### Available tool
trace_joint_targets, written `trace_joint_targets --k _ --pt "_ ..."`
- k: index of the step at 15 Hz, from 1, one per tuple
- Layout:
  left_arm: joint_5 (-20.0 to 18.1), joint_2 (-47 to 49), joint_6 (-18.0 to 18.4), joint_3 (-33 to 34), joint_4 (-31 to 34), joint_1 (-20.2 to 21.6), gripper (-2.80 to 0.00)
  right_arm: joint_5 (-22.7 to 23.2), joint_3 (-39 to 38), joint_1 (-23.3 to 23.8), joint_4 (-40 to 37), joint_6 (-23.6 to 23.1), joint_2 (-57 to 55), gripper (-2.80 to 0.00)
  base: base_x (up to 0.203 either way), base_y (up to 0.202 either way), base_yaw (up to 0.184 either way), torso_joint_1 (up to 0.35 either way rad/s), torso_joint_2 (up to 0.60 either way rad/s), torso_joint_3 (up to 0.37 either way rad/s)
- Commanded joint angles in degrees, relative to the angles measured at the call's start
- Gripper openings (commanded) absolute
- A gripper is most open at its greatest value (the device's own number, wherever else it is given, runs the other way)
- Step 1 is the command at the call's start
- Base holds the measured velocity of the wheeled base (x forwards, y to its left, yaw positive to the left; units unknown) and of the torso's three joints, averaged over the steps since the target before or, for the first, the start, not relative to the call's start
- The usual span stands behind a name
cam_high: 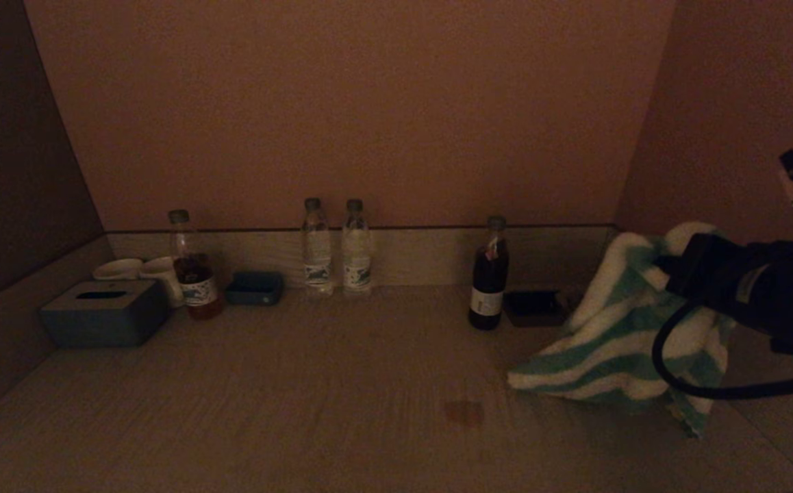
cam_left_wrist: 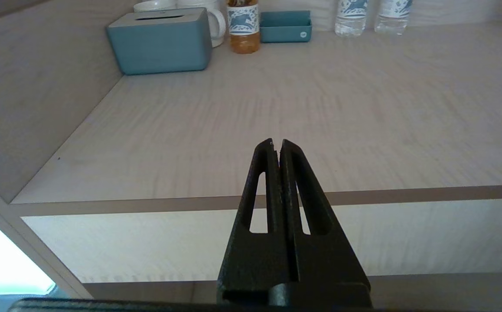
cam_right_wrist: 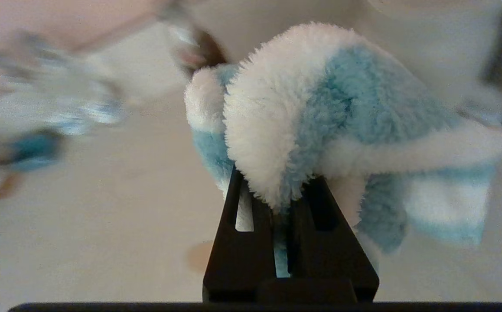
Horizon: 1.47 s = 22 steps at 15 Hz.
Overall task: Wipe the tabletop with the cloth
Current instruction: Sweep the stains on the table
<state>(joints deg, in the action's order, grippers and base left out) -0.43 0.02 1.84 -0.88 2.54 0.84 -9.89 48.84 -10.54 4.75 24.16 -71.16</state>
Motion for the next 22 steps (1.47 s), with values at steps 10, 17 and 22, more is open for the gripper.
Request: trace_joint_targets --k 10,17,22 --pt "-0.01 0.06 0.00 0.00 0.01 0.04 -2.80 0.89 1.14 -8.96 -1.42 1.33 -15.27 -2.80 0.000 0.000 0.000 0.000 0.00 0.000" --pt "-0.01 0.06 0.00 0.00 0.01 0.04 -2.80 4.88 3.65 -8.71 -1.33 5.36 -26.34 -2.80 0.000 0.000 0.000 0.000 0.00 0.000" --pt "-0.01 0.06 0.00 0.00 0.10 0.04 -2.80 4.88 5.24 -8.95 -1.30 6.00 -31.79 -2.80 0.000 0.000 0.000 0.000 0.00 0.000"
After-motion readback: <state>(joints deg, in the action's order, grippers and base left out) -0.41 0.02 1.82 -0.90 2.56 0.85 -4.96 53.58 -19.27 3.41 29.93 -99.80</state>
